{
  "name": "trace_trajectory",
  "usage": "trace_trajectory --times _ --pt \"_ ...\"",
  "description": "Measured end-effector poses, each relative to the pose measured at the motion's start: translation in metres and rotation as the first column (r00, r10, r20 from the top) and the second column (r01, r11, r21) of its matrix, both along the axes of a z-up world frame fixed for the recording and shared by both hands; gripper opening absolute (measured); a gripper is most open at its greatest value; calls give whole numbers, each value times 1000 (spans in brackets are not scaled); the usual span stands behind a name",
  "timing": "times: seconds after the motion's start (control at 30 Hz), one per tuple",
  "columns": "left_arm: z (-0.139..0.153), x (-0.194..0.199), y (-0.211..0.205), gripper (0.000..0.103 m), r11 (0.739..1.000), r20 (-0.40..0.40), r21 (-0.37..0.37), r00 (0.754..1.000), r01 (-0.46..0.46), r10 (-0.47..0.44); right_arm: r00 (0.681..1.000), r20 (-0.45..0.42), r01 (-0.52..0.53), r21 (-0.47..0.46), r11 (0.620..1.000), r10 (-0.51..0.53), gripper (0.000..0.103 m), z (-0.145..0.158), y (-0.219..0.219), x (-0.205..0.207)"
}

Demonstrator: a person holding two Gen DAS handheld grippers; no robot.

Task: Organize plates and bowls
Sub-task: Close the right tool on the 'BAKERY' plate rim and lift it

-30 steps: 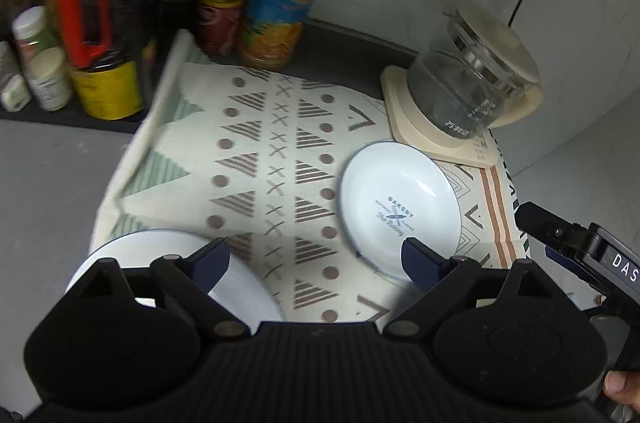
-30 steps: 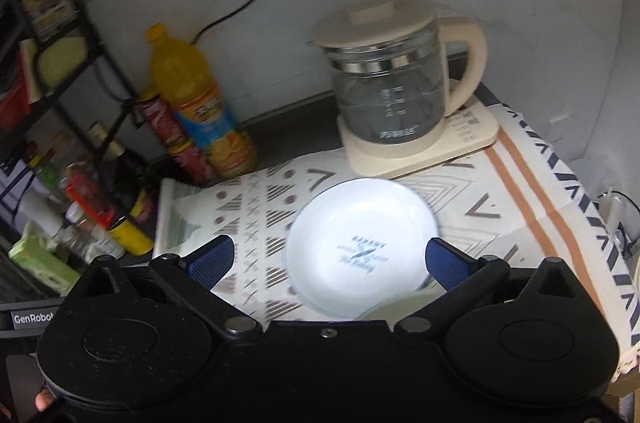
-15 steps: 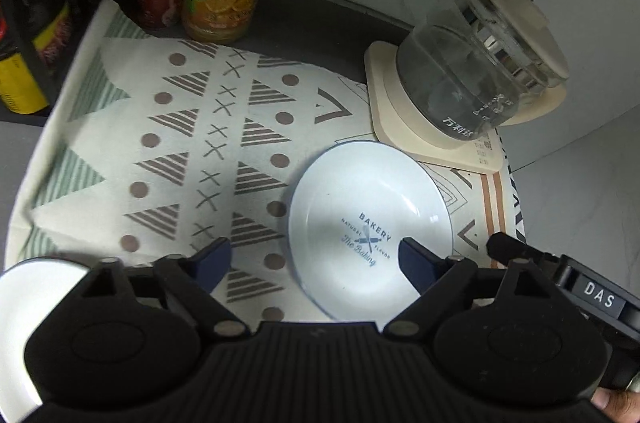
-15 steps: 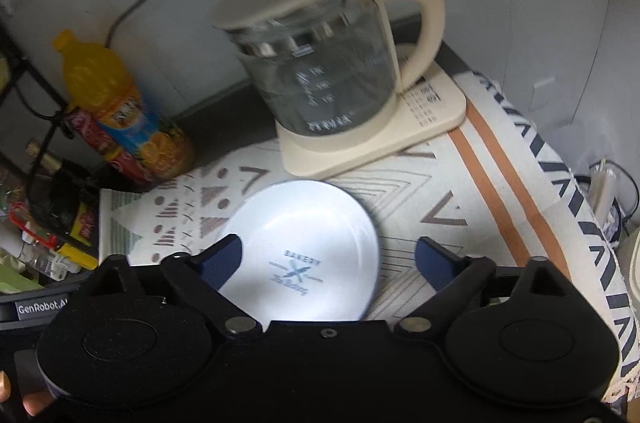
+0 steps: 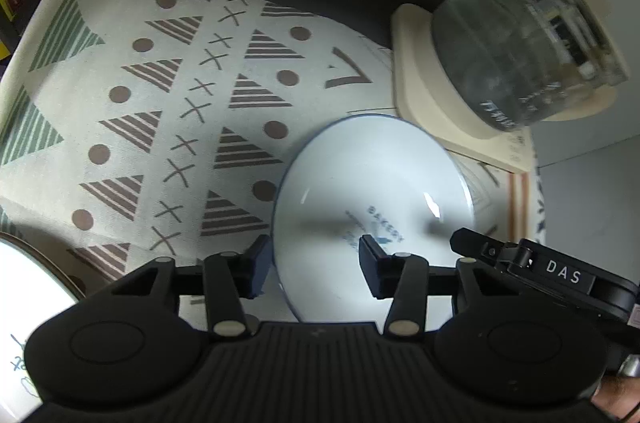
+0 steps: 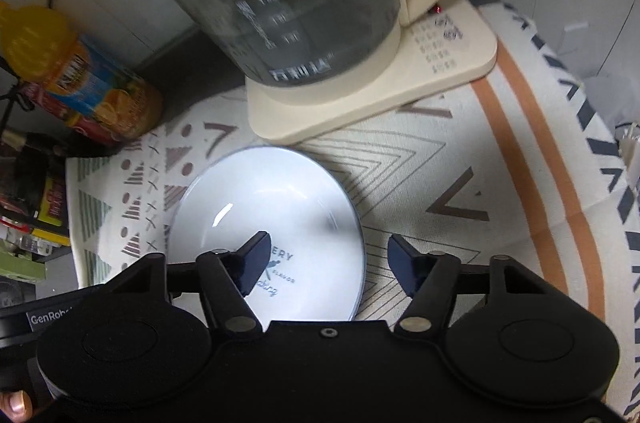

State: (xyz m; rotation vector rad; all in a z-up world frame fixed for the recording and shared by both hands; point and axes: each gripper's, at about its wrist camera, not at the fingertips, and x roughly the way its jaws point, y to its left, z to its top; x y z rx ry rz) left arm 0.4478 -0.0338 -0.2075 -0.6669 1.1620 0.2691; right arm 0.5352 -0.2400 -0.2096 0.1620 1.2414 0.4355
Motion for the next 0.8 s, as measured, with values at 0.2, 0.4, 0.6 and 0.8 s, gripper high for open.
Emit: trace_trajectory --times 0.2,0.4,0.6,0.8 --pt "-14 4 4 28 1000 -43 -3 999 -18 18 998 -54 -30 -2 1000 30 52 -17 5 7" --pt "-29 8 7 25 999 -70 -38 997 -23 20 994 -107 -36 10 999 37 38 -32 5 13" --pt "-37 12 12 20 997 -76 -60 996 -47 42 988 -150 -39 21 999 42 34 -37 4 19" --pt "-36 16 17 16 998 -68 -53 997 -38 34 986 -156 -56 11 998 57 34 -37 8 31"
